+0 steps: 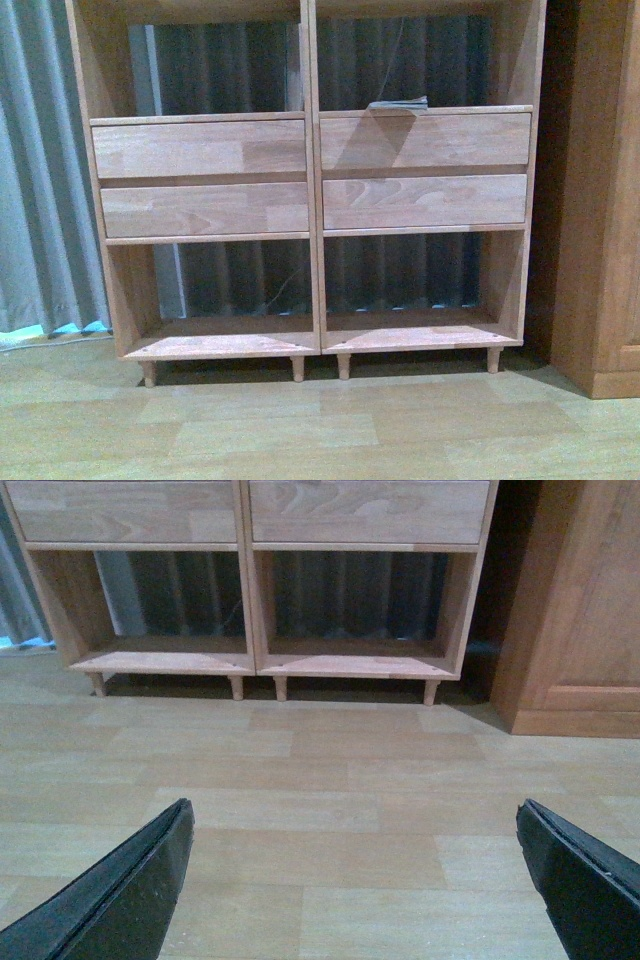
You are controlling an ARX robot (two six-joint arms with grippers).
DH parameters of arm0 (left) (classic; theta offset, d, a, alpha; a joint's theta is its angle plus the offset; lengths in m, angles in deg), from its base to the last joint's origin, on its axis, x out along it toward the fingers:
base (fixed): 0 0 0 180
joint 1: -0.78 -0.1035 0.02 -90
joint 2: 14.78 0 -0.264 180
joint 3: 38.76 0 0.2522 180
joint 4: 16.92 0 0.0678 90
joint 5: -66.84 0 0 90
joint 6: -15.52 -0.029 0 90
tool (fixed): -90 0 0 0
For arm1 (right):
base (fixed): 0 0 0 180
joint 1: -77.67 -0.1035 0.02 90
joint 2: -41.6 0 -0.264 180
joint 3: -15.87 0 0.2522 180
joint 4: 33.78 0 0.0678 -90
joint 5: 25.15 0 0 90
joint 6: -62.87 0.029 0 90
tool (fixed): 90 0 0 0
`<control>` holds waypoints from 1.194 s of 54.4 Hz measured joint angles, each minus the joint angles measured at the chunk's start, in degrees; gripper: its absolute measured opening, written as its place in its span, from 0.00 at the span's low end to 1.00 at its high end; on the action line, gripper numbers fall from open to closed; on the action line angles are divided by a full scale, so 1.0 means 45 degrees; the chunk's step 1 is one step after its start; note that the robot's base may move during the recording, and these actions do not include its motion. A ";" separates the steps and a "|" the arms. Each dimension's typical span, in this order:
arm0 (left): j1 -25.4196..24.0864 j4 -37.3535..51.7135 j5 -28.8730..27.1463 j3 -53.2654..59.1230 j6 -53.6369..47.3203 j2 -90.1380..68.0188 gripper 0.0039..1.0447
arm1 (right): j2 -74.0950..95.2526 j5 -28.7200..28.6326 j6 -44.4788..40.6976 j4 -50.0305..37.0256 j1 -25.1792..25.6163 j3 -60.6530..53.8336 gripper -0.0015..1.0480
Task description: Organize books on shelf
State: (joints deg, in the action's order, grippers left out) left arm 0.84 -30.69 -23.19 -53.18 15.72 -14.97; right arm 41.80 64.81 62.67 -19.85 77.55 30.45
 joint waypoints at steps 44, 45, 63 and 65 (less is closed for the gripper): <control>0.0000 0.0000 0.0019 0.0000 0.0000 0.0000 0.93 | -0.0005 0.0000 0.0000 0.0000 0.0000 0.0000 0.93; 0.0000 0.0000 0.0000 0.0000 0.0000 0.0000 0.93 | -0.0010 0.0000 0.0000 0.0000 0.0000 0.0000 0.93; 0.0000 0.0000 0.0005 0.0000 0.0000 0.0000 0.93 | -0.0015 0.0000 0.0000 0.0000 0.0000 0.0000 0.93; 0.0000 0.0000 -0.0005 0.0000 0.0000 0.0000 0.93 | -0.0015 0.0000 -0.0005 0.0000 0.0000 0.0000 0.93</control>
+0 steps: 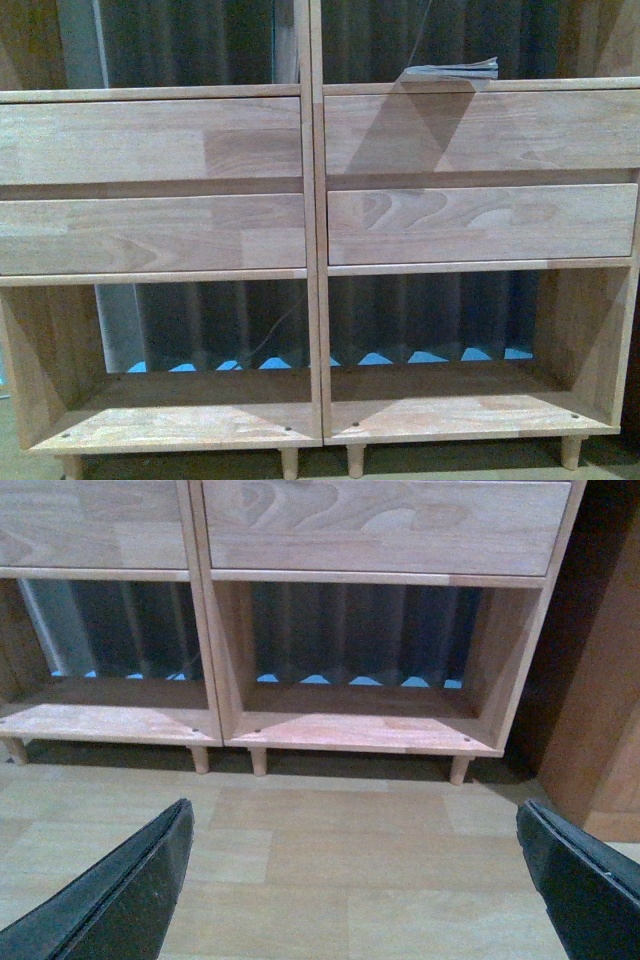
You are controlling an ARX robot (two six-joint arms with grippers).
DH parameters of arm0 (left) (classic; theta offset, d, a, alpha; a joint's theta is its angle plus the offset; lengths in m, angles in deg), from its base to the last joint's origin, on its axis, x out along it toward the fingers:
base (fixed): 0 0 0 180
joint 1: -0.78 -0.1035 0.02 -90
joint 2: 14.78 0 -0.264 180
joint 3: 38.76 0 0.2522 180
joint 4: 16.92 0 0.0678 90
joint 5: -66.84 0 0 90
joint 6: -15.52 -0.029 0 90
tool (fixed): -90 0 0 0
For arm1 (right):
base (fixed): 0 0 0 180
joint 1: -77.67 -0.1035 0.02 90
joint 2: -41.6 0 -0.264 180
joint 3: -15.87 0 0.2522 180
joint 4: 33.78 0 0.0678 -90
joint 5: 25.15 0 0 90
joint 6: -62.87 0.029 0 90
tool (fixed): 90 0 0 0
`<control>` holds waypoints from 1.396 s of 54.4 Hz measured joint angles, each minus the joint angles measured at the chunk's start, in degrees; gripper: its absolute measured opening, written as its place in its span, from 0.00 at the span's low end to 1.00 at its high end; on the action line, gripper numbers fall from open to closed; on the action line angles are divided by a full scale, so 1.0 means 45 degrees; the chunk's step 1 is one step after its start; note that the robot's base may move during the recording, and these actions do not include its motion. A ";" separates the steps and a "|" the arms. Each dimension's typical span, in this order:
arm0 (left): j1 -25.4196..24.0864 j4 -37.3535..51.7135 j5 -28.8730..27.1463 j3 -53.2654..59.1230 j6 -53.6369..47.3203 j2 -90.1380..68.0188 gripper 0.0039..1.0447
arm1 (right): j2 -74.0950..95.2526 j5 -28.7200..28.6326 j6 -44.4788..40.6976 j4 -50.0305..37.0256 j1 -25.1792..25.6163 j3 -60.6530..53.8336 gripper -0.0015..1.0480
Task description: Organize books on shelf
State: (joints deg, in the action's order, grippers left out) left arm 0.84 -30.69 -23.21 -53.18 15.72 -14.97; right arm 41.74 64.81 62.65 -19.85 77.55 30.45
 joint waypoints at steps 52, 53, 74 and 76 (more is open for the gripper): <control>0.0000 0.0000 0.0005 0.0000 0.0000 0.0005 0.93 | 0.0000 0.0000 0.0005 0.0000 0.0000 0.0000 0.93; 0.0000 0.0000 0.0005 0.0000 0.0005 0.0005 0.93 | 0.0000 0.0005 0.0005 0.0000 0.0000 0.0000 0.93; 0.0000 0.0000 0.0005 0.0000 0.0000 0.0005 0.93 | 0.0000 0.0005 0.0019 0.0000 0.0000 0.0000 0.93; 0.0000 0.0000 0.0005 0.0000 0.0000 0.0005 0.93 | 0.0000 0.0000 0.0019 0.0000 0.0000 0.0000 0.93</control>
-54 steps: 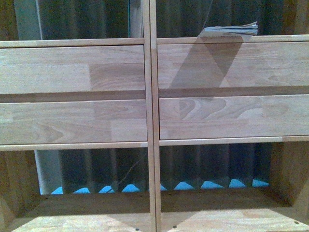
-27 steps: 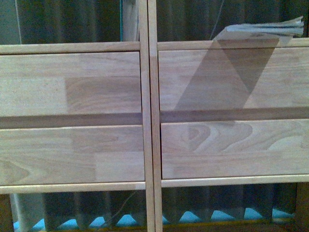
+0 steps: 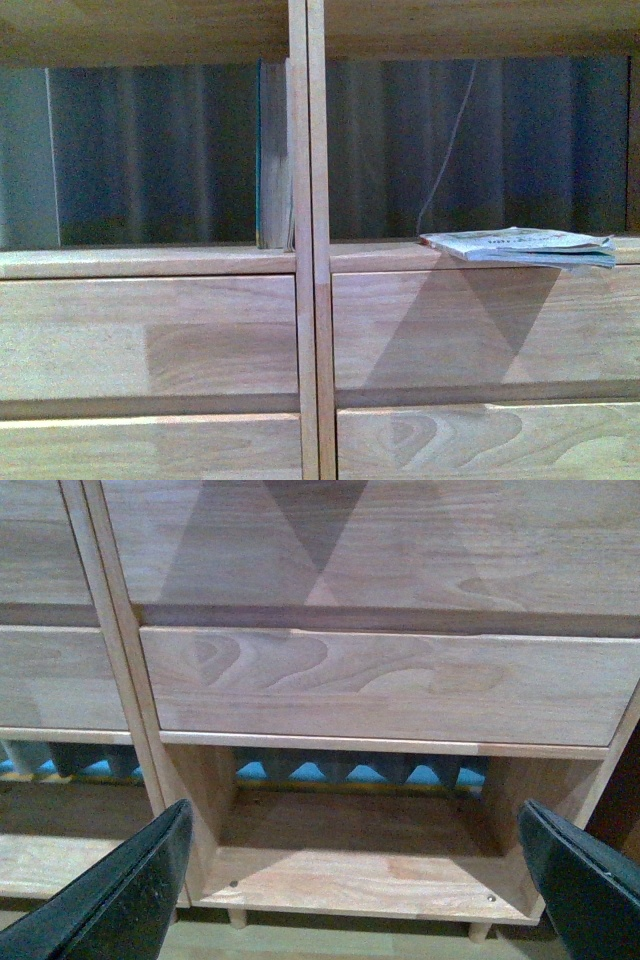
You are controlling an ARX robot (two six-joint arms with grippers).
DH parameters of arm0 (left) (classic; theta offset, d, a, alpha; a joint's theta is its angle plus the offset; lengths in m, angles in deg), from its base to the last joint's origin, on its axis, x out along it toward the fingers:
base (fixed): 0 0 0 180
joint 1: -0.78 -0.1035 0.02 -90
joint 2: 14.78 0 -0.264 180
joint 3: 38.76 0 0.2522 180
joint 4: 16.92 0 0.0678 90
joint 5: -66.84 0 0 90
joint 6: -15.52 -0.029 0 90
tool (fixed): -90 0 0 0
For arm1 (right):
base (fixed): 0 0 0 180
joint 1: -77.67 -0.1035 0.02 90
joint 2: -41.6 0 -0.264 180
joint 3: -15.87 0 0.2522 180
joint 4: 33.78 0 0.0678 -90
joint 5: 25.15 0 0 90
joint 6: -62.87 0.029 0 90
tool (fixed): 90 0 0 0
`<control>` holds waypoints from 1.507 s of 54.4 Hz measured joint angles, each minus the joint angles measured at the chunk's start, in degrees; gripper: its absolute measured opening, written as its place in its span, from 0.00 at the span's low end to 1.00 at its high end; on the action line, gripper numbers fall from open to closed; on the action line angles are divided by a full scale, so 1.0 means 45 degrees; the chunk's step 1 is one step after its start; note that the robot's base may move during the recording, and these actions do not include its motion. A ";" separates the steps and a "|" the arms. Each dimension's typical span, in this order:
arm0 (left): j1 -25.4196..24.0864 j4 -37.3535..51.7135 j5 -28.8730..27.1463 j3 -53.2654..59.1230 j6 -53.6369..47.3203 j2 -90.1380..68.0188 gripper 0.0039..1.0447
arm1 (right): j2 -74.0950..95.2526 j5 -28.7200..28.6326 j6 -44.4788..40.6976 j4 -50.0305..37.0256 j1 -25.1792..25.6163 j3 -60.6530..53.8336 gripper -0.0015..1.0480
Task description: Organize books on shelf
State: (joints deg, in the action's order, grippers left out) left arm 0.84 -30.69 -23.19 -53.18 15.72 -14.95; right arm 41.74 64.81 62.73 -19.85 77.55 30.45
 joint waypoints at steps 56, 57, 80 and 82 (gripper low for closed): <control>0.0000 0.0000 0.0000 0.0000 0.0000 0.0000 0.93 | 2.0196 -0.2637 1.5854 -0.7062 -0.0107 1.2541 0.93; 0.0000 0.0000 0.0000 0.0000 0.0000 0.0000 0.93 | 2.0317 -0.2540 1.5999 -0.7004 -0.0131 1.2716 0.93; 0.0000 0.0000 0.0000 0.0000 0.0000 0.0000 0.93 | 2.2012 -0.0865 1.6917 -0.6256 -0.0277 1.5042 0.93; 0.0000 0.0000 0.0000 0.0000 0.0000 0.0000 0.93 | 2.2080 -0.0714 1.6937 -0.6241 -0.0257 1.5140 0.90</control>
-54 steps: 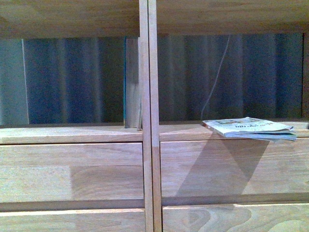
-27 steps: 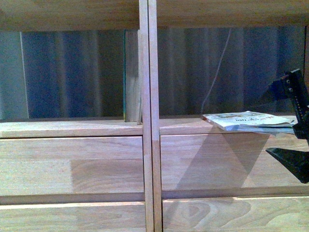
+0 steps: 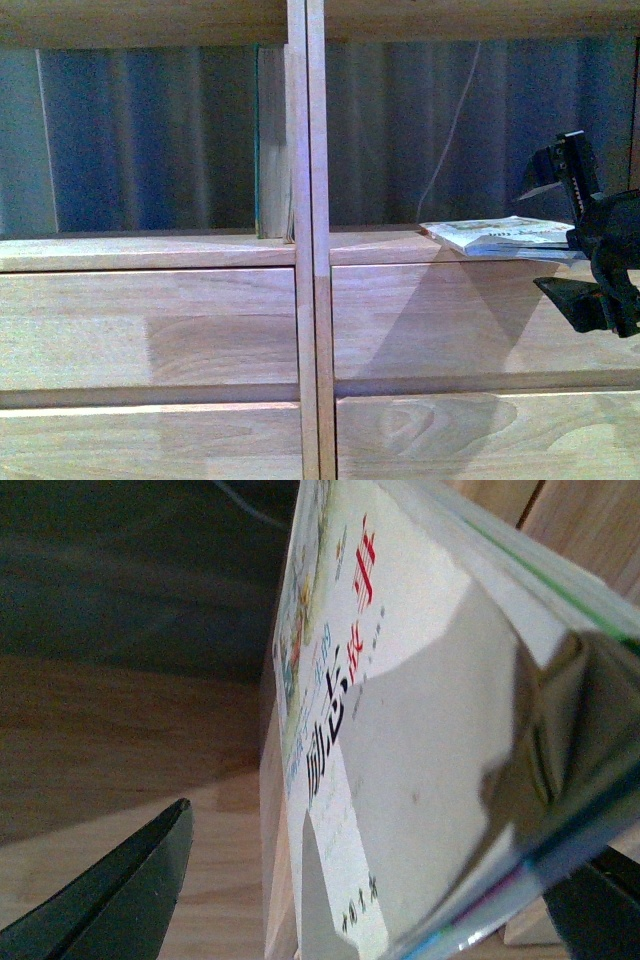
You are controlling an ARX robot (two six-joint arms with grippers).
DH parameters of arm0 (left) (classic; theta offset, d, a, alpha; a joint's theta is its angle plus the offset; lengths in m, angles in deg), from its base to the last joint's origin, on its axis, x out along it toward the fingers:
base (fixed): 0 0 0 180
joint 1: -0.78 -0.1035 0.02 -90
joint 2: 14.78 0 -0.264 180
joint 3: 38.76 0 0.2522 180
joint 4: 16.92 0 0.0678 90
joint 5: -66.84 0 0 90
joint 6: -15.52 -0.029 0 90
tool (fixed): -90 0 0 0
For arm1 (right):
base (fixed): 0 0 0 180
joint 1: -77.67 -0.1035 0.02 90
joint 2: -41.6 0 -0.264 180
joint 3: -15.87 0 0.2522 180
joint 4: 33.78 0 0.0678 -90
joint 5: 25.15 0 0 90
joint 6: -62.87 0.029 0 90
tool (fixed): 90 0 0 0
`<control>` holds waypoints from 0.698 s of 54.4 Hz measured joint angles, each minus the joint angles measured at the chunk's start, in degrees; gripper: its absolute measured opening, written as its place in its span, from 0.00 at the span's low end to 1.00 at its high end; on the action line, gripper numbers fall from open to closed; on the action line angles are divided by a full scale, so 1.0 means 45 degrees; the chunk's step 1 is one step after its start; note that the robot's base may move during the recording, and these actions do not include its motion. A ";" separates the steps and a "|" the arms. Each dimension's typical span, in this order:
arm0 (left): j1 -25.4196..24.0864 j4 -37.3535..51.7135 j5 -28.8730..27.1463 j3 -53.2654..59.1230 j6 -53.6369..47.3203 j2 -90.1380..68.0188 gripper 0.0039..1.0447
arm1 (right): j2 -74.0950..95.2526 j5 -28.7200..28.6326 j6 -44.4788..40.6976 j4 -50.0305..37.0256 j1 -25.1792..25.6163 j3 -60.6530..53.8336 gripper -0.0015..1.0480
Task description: Organize books on shelf
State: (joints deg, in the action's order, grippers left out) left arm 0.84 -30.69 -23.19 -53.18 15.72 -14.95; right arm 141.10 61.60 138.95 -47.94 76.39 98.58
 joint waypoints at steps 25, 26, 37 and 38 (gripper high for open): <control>0.0000 0.0000 0.0000 0.0000 0.0000 0.0000 0.93 | 0.0068 0.0180 -0.0437 0.0131 0.0083 0.0374 0.24; 0.0000 0.0000 0.0000 0.0000 0.0000 0.0000 0.93 | 0.0068 0.0151 -0.0432 0.0092 0.0078 0.0345 0.23; 0.0000 0.0000 0.0000 0.0000 0.0000 0.0000 0.93 | -0.0233 -0.0301 -0.0092 -0.1137 -0.0078 -0.0695 0.07; -0.0019 0.0010 0.0121 0.0000 0.0024 -0.0010 0.93 | -0.0257 -0.0340 -0.0083 -0.1200 -0.0078 -0.0748 0.07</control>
State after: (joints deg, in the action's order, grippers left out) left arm 0.75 -30.65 -22.64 -53.18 15.83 -14.99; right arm 139.94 60.07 138.58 -53.34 76.04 95.21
